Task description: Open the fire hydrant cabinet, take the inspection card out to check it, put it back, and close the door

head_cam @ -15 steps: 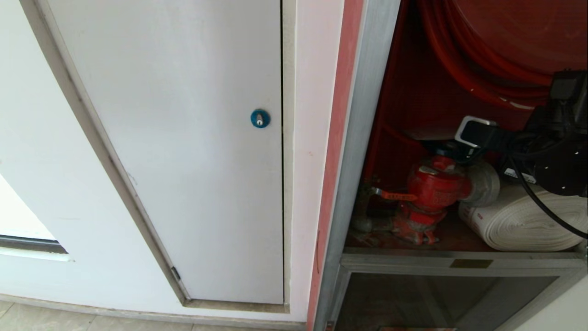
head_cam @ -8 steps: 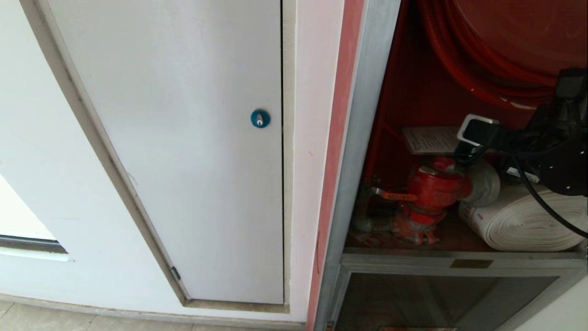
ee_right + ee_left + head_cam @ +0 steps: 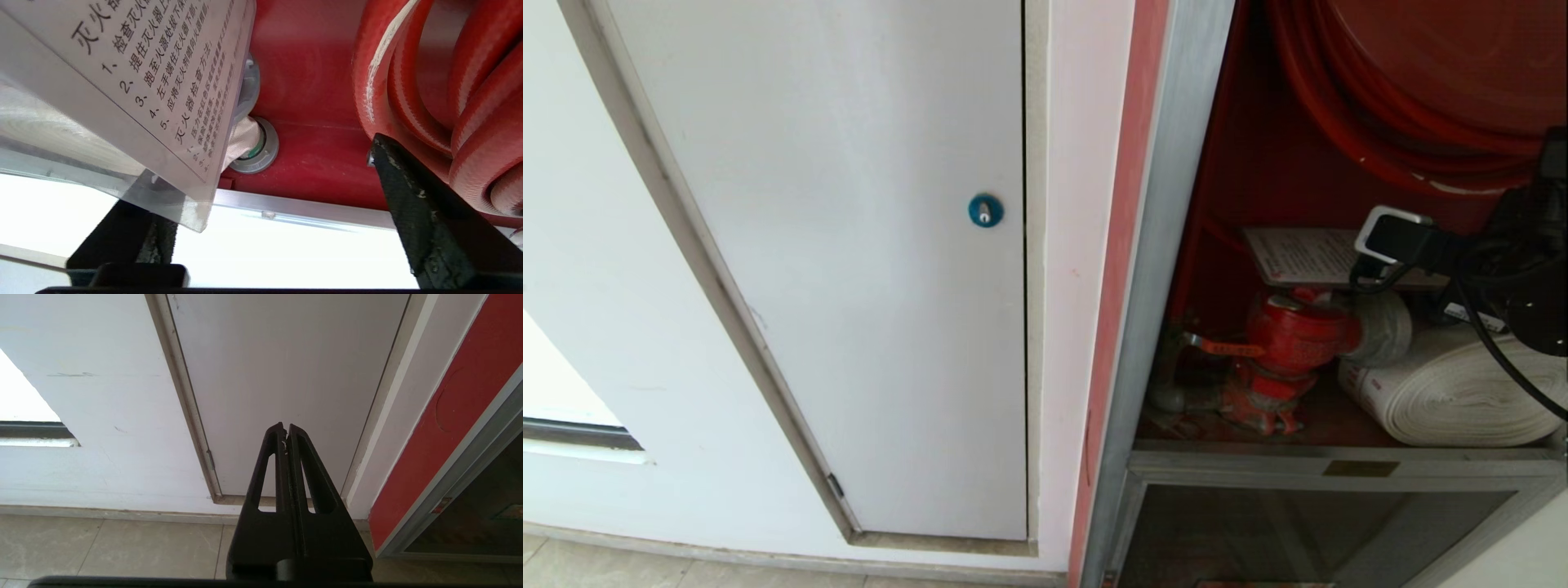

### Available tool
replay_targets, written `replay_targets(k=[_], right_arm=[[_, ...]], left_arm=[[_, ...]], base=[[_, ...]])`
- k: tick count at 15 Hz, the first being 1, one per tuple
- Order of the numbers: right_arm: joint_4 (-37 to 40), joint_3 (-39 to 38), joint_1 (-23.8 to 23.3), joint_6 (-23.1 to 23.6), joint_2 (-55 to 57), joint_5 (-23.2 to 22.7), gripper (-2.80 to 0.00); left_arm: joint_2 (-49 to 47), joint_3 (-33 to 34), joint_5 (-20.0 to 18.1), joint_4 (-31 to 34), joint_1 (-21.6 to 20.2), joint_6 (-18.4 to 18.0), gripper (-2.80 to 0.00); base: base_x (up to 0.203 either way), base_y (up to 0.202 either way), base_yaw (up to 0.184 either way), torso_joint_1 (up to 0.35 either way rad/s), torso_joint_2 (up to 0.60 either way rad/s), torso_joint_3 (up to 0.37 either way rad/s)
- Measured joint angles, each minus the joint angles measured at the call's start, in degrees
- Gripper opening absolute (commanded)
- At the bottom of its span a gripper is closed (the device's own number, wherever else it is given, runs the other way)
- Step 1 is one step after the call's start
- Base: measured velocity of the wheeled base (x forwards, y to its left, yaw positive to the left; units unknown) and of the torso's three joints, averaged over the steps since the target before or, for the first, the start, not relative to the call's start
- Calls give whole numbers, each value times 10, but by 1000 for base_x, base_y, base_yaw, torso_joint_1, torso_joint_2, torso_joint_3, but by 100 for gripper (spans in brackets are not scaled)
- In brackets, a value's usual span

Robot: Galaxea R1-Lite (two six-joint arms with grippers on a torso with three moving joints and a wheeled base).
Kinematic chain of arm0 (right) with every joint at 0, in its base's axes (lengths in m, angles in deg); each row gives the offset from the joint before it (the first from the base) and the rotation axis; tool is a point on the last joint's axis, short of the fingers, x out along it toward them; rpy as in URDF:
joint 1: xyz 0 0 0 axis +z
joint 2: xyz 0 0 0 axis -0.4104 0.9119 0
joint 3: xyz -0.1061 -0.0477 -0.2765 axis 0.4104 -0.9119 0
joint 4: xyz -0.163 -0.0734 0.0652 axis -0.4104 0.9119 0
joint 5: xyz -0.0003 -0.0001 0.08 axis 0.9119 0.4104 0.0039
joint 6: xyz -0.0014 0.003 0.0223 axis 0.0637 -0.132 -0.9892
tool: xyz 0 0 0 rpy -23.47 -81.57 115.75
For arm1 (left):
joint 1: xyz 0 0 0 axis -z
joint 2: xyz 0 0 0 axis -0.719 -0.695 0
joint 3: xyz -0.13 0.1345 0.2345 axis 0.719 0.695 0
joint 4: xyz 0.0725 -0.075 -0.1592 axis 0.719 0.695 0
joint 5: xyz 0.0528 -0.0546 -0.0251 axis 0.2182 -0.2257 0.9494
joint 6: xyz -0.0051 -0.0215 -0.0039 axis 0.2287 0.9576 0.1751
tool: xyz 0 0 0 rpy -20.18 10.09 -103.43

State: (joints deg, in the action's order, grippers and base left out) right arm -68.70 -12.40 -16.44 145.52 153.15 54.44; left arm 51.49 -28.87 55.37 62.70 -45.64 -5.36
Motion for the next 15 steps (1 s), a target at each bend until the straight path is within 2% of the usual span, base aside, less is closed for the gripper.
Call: replay_targets(k=[3,6,15], right_arm=[[0,-7,-2,0,-9,-5,0],[0,-21,-2,-4,-17,-30,0],[-1,-58,-1,-7,-45,-42,0]], left_arm=[[0,0,0,0,0,0,-280],[0,0,0,0,0,0,-280],[0,0,0,0,0,0,-280]], base=[[0,0,0,0,0,0],[0,0,0,0,0,0],[0,0,0,0,0,0]])
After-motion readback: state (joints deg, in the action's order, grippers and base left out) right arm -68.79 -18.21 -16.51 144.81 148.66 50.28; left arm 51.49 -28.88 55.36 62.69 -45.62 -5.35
